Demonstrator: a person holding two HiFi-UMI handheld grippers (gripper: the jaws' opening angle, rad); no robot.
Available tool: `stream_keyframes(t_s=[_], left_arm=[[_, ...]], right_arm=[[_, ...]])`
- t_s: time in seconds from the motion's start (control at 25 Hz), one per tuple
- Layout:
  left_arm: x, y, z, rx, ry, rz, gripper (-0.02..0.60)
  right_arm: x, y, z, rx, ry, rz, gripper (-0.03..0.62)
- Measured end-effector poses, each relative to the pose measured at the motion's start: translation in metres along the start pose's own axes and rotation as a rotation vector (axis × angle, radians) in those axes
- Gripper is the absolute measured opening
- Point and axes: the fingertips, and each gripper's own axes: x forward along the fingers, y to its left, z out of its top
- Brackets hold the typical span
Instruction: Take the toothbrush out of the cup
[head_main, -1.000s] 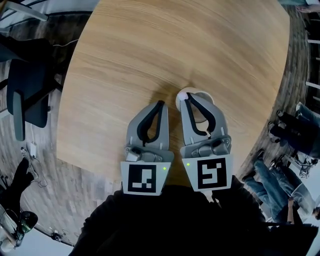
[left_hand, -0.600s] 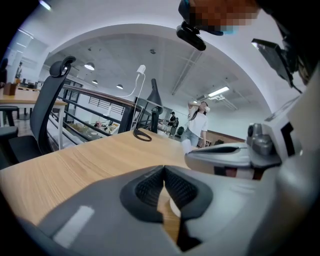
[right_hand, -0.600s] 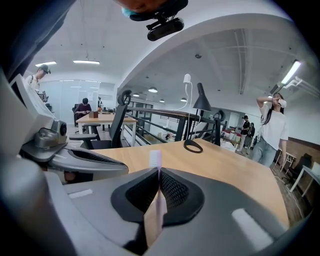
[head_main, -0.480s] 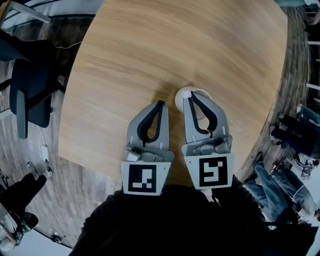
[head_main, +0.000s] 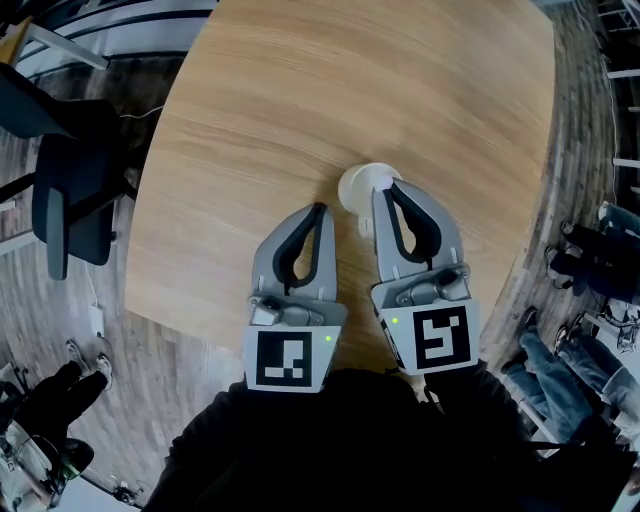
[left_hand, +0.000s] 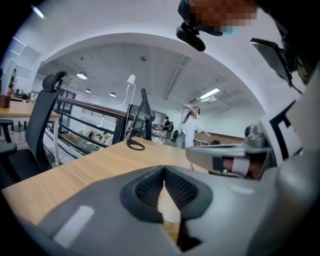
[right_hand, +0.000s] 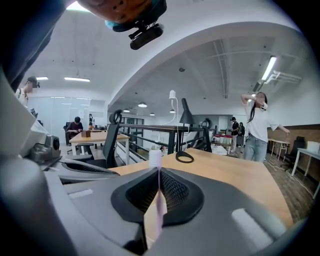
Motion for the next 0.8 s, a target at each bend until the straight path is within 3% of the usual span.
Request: stream_keyframes(t_s=[0.24,0.8], left_arm=[[-0.021,-0.013,0.008,0.044,-0.036,-0.003,0.008],[-0.101,-0.101,0.042,0.133,-0.163,-0.027,0.008]], right_arm=[[-0.027,-0.001,0.024,0.042,-0.110,-0.009,0.009],[-0.153,-0.005,0.070,0.057,-0.279,-0.013,0.009]])
